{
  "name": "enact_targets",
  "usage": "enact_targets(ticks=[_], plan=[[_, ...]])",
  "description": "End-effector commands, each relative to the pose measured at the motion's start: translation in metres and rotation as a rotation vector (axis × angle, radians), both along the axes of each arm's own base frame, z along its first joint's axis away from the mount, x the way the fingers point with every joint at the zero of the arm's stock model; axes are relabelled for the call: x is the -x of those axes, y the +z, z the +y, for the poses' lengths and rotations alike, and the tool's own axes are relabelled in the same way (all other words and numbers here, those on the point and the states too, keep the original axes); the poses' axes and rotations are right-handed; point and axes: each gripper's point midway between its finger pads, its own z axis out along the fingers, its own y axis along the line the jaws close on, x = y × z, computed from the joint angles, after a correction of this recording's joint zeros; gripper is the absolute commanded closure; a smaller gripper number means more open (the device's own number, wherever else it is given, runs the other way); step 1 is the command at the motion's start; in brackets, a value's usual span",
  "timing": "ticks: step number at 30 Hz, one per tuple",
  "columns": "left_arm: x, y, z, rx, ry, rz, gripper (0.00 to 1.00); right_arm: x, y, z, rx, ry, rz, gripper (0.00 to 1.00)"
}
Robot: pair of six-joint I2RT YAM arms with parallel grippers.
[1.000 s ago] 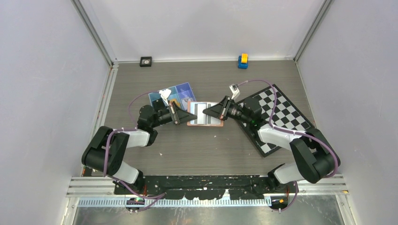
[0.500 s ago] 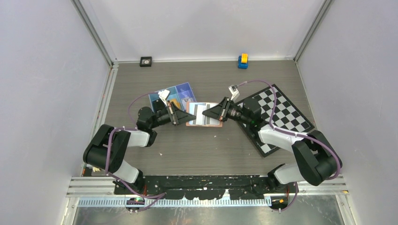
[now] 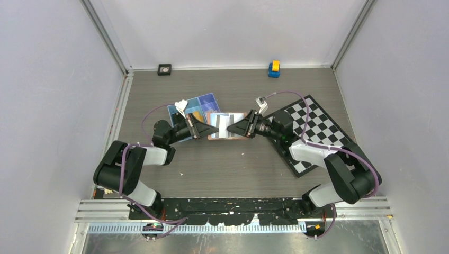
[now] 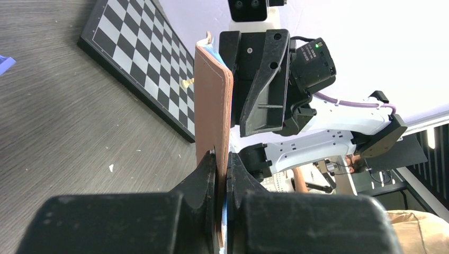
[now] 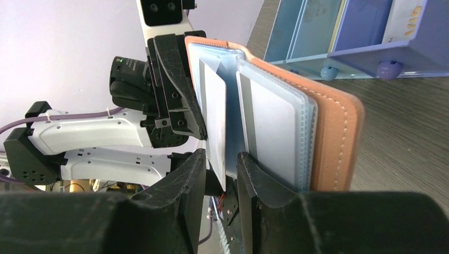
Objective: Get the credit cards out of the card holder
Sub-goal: Remove the credit card from the card holder.
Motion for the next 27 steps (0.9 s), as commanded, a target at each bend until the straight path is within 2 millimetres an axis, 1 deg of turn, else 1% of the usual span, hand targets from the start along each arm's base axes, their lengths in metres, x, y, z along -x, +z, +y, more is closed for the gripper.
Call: enact_targets(ticks=[1, 3, 7, 10, 12, 13, 14, 18, 21, 25, 27], plan=[[0.004, 0.021, -0.002, 0.032, -0.012, -0.107, 1.0, -0.001, 0.014, 0.008, -0.027, 0.029, -0.051, 0.67], [0.005, 0.021, -0.003, 0.032, -0.014, -0.108, 1.0, 0.0, 0.016, 0.008, -0.034, 0.03, -0.054, 0.73], [0.006, 0.021, -0.004, 0.031, -0.02, -0.108, 1.0, 0.003, 0.021, 0.009, -0.058, 0.041, -0.06, 0.78], [0.005, 0.02, -0.005, 0.034, -0.024, -0.102, 0.99, 0.003, 0.025, 0.008, -0.076, 0.042, -0.066, 0.92], [0.005, 0.02, -0.005, 0.037, -0.02, -0.104, 0.89, 0.004, 0.026, 0.007, -0.078, 0.038, -0.073, 0.98], [0.006, 0.022, -0.004, 0.039, -0.017, -0.109, 0.74, 0.004, 0.027, 0.006, -0.073, 0.031, -0.078, 0.99], [0.006, 0.022, -0.003, 0.039, -0.013, -0.112, 0.72, 0.004, 0.026, 0.006, -0.07, 0.029, -0.076, 0.99], [0.004, 0.024, 0.006, 0.046, 0.024, -0.121, 0.73, 0.003, 0.025, 0.006, -0.066, 0.03, -0.073, 0.99], [0.003, 0.025, 0.009, 0.049, 0.037, -0.121, 0.8, 0.003, 0.024, 0.007, -0.062, 0.03, -0.071, 0.99], [0.003, 0.027, 0.011, 0.063, 0.042, -0.127, 0.79, 0.003, 0.023, 0.007, -0.061, 0.031, -0.07, 1.0], [0.002, 0.027, 0.011, 0.062, 0.042, -0.123, 0.83, 0.003, 0.022, 0.007, -0.059, 0.031, -0.069, 0.99]])
